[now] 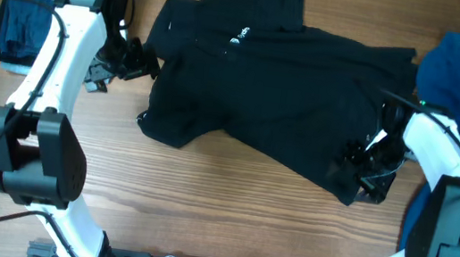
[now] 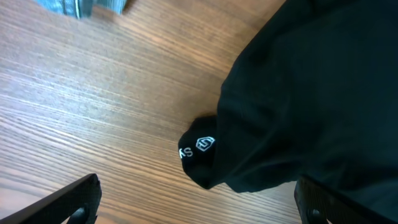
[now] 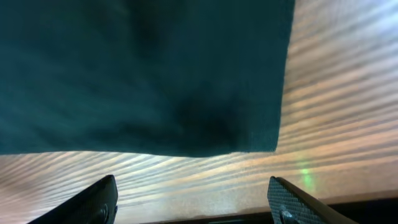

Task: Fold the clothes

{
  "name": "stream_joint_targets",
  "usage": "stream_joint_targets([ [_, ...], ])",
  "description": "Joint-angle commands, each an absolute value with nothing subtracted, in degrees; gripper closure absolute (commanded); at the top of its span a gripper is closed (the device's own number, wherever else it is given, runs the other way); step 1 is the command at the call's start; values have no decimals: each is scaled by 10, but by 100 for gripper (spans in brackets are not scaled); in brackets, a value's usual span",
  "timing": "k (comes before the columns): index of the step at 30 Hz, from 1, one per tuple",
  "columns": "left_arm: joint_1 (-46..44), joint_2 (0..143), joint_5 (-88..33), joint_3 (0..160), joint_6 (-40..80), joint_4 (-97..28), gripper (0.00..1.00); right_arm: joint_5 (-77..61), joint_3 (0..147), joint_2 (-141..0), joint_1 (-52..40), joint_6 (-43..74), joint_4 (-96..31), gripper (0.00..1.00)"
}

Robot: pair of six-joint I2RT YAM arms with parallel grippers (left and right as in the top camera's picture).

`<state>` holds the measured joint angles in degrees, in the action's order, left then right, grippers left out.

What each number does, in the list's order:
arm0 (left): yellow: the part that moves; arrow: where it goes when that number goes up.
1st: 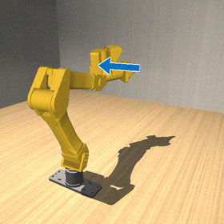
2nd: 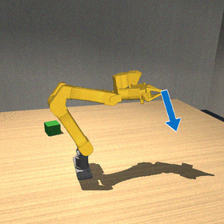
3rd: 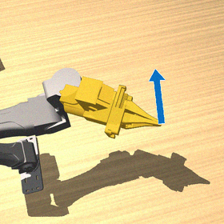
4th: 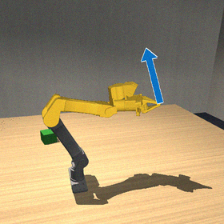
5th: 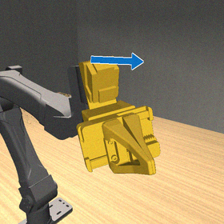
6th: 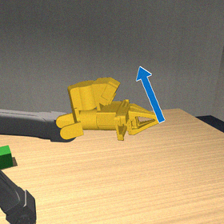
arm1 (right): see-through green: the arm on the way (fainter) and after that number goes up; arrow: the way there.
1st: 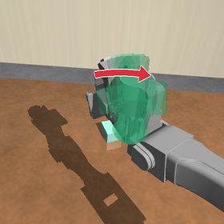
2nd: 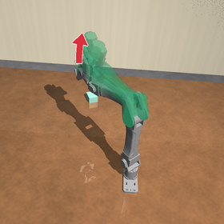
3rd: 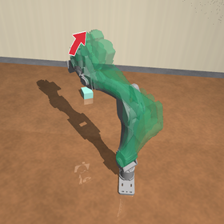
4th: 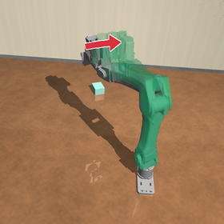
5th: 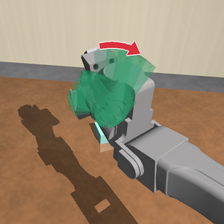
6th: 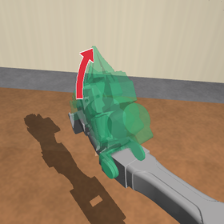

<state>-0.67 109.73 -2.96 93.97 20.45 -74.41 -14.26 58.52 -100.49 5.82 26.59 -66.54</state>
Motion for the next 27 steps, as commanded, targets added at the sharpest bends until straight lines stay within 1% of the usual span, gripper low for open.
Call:
stream_joint_targets([
  [1, -7, 1098, -37, 925, 200, -730, 0, -149, 539, -991, 60, 316, -611, 22],
  [6, -7, 1098, -36, 908, 215, -709, 0, -138, 489, -991, 60, 336, -540, 22],
  [10, -7, 1099, -36, 891, 215, -693, 0, -93, 481, -991, 60, 347, -508, 28],
  [12, -7, 1099, -36, 881, 215, -689, 0, -87, 481, -991, 60, 346, -501, 37],
  [15, -7, 1099, -37, 851, 215, -672, 0, -85, 481, -991, 60, 345, -499, 61],
  [18, -7, 1099, -37, 819, 216, -653, 0, -74, 481, -991, 60, 345, -499, 77],
  [24, -11, 1099, -59, 766, 229, -616, 1, -72, 481, -991, 60, 330, -491, 91],
  [26, -15, 1099, -63, 752, 221, -601, 2, -72, 481, -991, 60, 329, -489, 92],
  [27, -19, 1099, -78, 745, 195, -587, 4, -72, 481, -991, 61, 329, -488, 92],
])
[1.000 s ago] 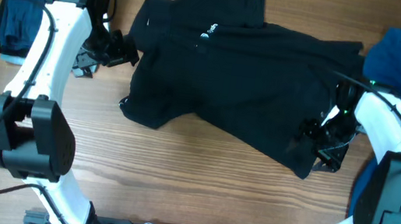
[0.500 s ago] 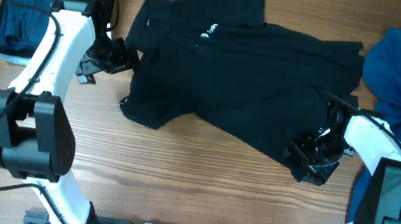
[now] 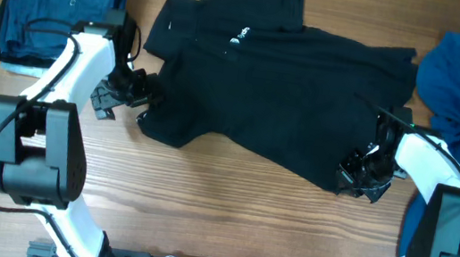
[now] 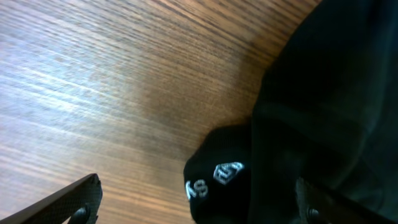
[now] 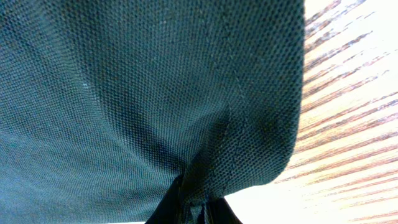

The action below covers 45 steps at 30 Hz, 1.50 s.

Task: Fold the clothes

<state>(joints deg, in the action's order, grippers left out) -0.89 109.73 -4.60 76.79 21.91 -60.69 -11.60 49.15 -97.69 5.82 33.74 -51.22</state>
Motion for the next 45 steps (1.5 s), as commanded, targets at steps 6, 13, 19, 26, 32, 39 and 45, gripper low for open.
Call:
stream_joint_targets([
  [6, -44, 1097, -145, 741, 43, -546, 14, -72, 481, -991, 61, 312, -488, 91],
  [13, -44, 1085, -121, 741, -44, -565, 49, -72, 481, -991, 61, 300, -484, 89],
  [19, -44, 1085, -108, 741, -137, -577, 41, -72, 481, -991, 61, 284, -474, 86],
  [26, -42, 1085, -96, 741, -232, -603, 19, -73, 481, -991, 61, 270, -487, 86],
  [32, -42, 1086, -95, 741, -236, -611, 39, -73, 481, -991, 61, 270, -480, 85],
  [39, -42, 1086, -93, 704, -236, -589, 44, -73, 481, -991, 61, 270, -473, 85],
  [45, -42, 1086, -84, 686, -199, -585, 55, -72, 481, -991, 61, 270, -471, 88],
])
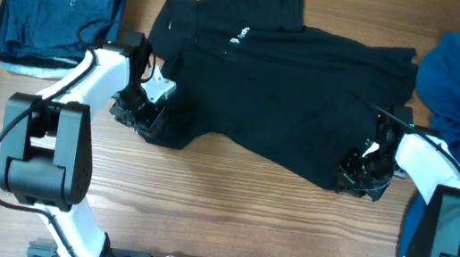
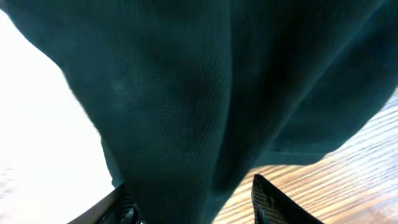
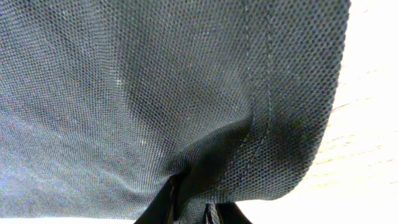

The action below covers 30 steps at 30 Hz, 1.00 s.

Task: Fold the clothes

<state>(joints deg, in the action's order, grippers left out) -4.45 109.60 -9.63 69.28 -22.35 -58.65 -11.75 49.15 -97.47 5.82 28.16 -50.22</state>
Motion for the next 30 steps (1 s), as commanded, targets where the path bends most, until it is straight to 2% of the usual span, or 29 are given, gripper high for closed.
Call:
stream_joint_targets([
  [1, -42, 1086, -80, 686, -171, -590, 63, -67, 481, -991, 61, 270, -471, 94],
  [2, -42, 1086, -81, 686, -138, -601, 71, -49, 481, -991, 61, 270, -472, 96],
  [7, -42, 1085, -81, 686, -9, -670, 80, -33, 489, -991, 97, 270, -499, 96],
  [9, -43, 1085, -83, 686, 57, -710, 83, -34, 504, -991, 125, 270, -527, 96],
  [12, -43, 1085, -97, 686, 115, -754, 80, -34, 526, -991, 157, 269, -559, 96],
  [14, -44, 1085, -116, 686, 154, -774, 84, -34, 540, -991, 171, 268, -580, 96],
  [18, -61, 1085, -122, 686, 177, -789, 90, -32, 564, -991, 177, 255, -615, 96],
  [24, -124, 1085, -121, 686, 185, -802, 91, 23, 586, -991, 177, 272, -684, 96],
  [28, -135, 1085, -39, 686, 221, -781, 96, 24, 586, -990, 177, 270, -682, 96],
  [30, -126, 1085, -50, 686, 234, -766, 96, 27, 586, -990, 177, 272, -683, 96],
])
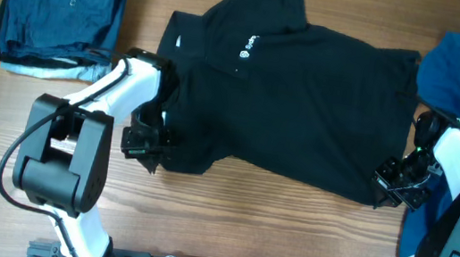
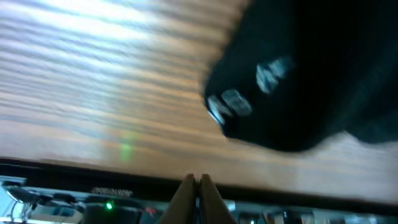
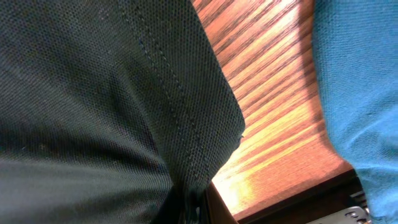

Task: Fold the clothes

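A black polo shirt (image 1: 307,94) lies spread across the middle of the table, collar to the left. My left gripper (image 1: 145,142) is at the shirt's lower-left sleeve. In the left wrist view its fingertips (image 2: 196,182) are pressed together with no cloth seen between them, and the sleeve with white print (image 2: 280,106) lies beyond them. My right gripper (image 1: 395,183) is at the shirt's lower-right corner. There its jaws (image 3: 198,205) are shut on the stitched hem of the black fabric (image 3: 93,93).
A folded dark blue garment (image 1: 57,10) sits at the far left corner. A loose blue garment lies along the right edge, close to my right arm, and shows as blue cloth (image 3: 354,81) in the right wrist view. The table's front edge runs close below both grippers.
My left gripper was open over the sleeve; it is now shut, lower and nearer the front edge. My right gripper has moved right with the hem, and the shirt has shifted right.
Both grippers were open, the left beside the sleeve and the right at the lower-right hem. Then the right one was shut on the hem while the left stood open near the sleeve. Later the left was open over the sleeve; now it is shut and the shirt lies further right.
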{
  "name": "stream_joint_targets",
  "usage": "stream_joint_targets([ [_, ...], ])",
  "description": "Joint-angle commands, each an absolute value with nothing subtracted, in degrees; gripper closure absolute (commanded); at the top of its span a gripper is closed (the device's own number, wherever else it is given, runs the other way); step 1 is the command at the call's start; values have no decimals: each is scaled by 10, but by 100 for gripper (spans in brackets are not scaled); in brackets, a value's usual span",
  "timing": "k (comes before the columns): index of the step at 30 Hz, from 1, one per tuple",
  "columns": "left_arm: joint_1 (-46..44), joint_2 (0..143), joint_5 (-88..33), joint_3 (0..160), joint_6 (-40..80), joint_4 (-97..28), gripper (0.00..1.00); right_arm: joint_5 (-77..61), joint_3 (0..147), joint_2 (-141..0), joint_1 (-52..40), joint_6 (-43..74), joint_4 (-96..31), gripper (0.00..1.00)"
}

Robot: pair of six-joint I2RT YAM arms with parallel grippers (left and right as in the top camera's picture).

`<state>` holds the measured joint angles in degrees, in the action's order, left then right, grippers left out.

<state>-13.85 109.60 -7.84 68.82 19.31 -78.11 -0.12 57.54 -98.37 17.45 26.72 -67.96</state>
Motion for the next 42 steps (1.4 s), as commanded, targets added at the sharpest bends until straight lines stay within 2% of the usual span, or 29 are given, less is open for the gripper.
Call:
stream_joint_targets([
  [1, -124, 1085, -62, 686, 234, -759, 96, 31, 586, -990, 177, 273, -684, 96],
  [7, -124, 1083, -64, 686, 232, -741, 96, 51, 586, -990, 175, 300, -698, 96],
  [8, -124, 1077, -64, 686, 232, -741, 96, 51, 587, -990, 175, 300, -698, 92],
  [12, -124, 1044, -63, 695, 232, -737, 96, 27, 605, -990, 175, 270, -717, 55],
  [13, -124, 1033, -63, 702, 232, -738, 96, 28, 613, -990, 175, 270, -729, 32],
  [14, -124, 1023, -63, 709, 232, -737, 96, 33, 623, -990, 175, 269, -737, 18],
  [15, -124, 1013, -63, 717, 231, -734, 94, 35, 634, -990, 175, 269, -747, 7],
  [16, -124, 1002, -64, 727, 227, -726, 91, 35, 645, -990, 175, 269, -755, 3],
  [22, -124, 976, -66, 852, 227, -700, 74, 34, 787, -990, 175, 252, -821, 1],
  [26, -124, 975, -66, 910, 228, -600, 45, 35, 893, -990, 175, 222, -828, 1],
  [28, -124, 976, -66, 910, 227, -520, 48, 37, 925, -990, 175, 203, -812, 0],
  [29, -124, 980, -66, 910, 228, -486, 55, 42, 935, -990, 175, 192, -801, 0],
  [32, -130, 995, -65, 910, 227, -367, 88, 75, 941, -992, 175, 155, -732, 0],
  [33, -131, 1004, -65, 910, 227, -335, 96, 75, 941, -992, 175, 150, -715, 0],
  [42, -149, 1193, -66, 910, 227, -28, 96, 75, 941, -992, 175, 150, -548, 0],
])
